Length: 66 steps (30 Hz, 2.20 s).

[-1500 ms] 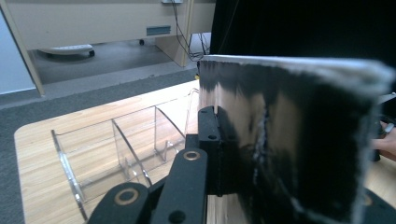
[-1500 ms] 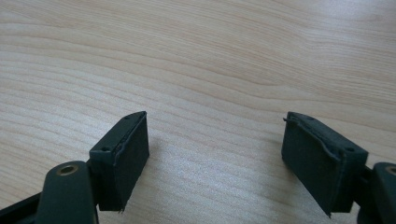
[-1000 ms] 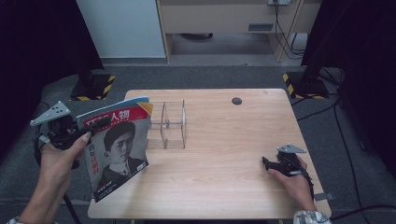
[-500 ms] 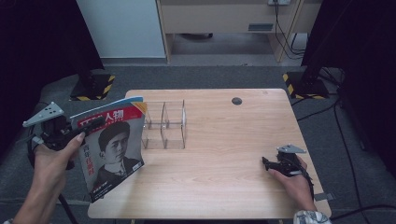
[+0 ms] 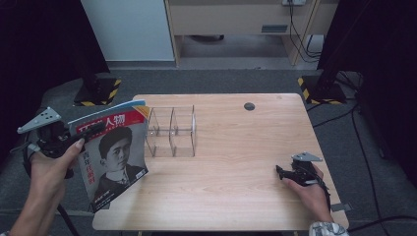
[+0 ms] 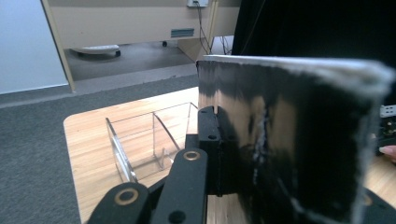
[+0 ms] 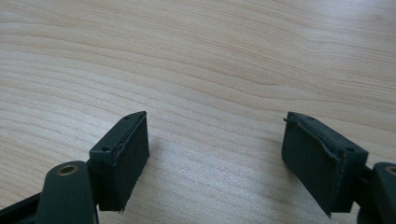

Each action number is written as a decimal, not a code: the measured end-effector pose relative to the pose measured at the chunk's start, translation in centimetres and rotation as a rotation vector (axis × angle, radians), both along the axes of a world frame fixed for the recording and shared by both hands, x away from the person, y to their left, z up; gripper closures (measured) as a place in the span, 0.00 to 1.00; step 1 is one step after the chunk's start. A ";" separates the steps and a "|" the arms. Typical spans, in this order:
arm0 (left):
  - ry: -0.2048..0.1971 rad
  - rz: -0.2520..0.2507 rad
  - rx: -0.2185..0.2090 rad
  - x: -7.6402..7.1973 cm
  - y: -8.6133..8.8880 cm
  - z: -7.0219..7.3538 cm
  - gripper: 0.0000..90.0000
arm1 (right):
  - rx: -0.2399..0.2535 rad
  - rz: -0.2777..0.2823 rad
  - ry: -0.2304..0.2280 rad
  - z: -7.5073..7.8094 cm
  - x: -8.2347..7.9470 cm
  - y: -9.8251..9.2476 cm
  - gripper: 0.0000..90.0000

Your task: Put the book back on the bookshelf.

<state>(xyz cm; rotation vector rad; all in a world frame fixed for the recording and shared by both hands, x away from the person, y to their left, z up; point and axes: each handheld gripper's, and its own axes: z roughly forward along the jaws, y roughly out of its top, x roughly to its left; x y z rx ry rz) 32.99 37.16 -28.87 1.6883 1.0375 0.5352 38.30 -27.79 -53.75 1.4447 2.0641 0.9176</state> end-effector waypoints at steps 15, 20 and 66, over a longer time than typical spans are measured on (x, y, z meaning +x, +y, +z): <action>-0.004 0.079 -0.019 0.5 1.5 -0.2 0.96 | 0.001 0.000 -0.002 0.0 0.0 0.0 0.26; 0.002 0.092 -0.001 1.6 1.1 -0.5 0.96 | 0.001 0.003 -0.001 0.0 0.0 0.0 0.26; -0.175 0.227 -0.052 8.6 -0.9 -3.0 0.96 | 0.001 0.004 -0.001 0.0 -0.1 0.0 0.26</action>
